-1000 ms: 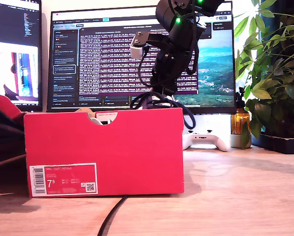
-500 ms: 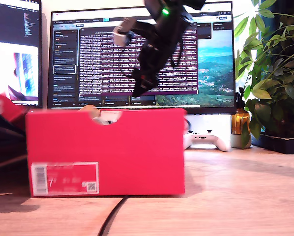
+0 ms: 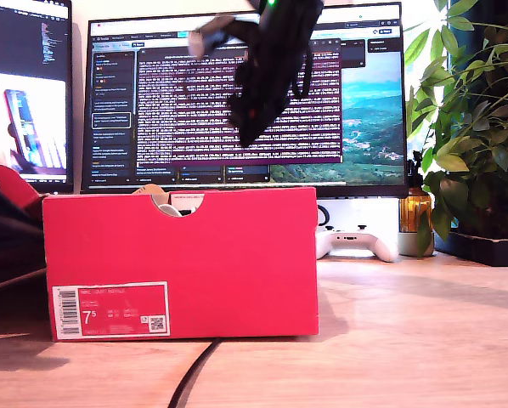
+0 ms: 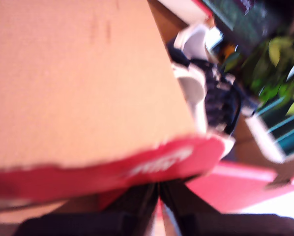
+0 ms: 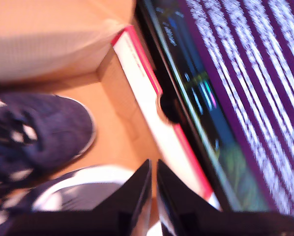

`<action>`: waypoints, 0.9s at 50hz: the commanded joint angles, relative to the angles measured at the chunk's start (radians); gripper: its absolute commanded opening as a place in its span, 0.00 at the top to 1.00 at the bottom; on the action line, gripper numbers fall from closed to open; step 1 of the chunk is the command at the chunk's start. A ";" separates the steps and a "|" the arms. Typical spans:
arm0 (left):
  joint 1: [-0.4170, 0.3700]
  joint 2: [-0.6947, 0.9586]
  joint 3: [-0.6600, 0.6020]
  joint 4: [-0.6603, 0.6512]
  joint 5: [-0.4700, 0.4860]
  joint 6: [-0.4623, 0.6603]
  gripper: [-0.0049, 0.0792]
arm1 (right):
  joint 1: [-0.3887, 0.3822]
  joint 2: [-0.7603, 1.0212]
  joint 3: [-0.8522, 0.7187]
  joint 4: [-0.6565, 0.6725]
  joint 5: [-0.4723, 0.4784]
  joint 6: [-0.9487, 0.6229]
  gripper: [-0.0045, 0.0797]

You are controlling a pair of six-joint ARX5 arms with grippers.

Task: Pack the blue shoes by picking the first shoe and placing it inside the red shoebox, left side, then picking and rotating the second shoe and placing it in the shoebox

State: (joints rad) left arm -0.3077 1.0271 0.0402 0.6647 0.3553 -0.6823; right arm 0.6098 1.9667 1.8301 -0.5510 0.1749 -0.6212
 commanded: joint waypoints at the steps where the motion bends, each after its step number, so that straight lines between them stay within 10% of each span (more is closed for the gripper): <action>1: -0.003 -0.053 0.011 -0.049 0.005 0.043 0.97 | -0.010 -0.050 0.017 -0.029 0.003 0.062 0.95; 20: -0.003 -0.462 0.011 -0.506 -0.016 0.184 0.97 | -0.137 -0.057 0.017 -0.289 -0.125 0.379 0.95; 45: 0.005 -0.745 0.011 -0.639 -0.221 0.380 0.97 | -0.227 -0.106 0.016 -0.400 -0.151 0.409 0.95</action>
State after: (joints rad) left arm -0.3077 0.2882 0.0410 0.0227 0.1631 -0.3275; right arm 0.3840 1.9049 1.8385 -0.9493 0.0315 -0.2073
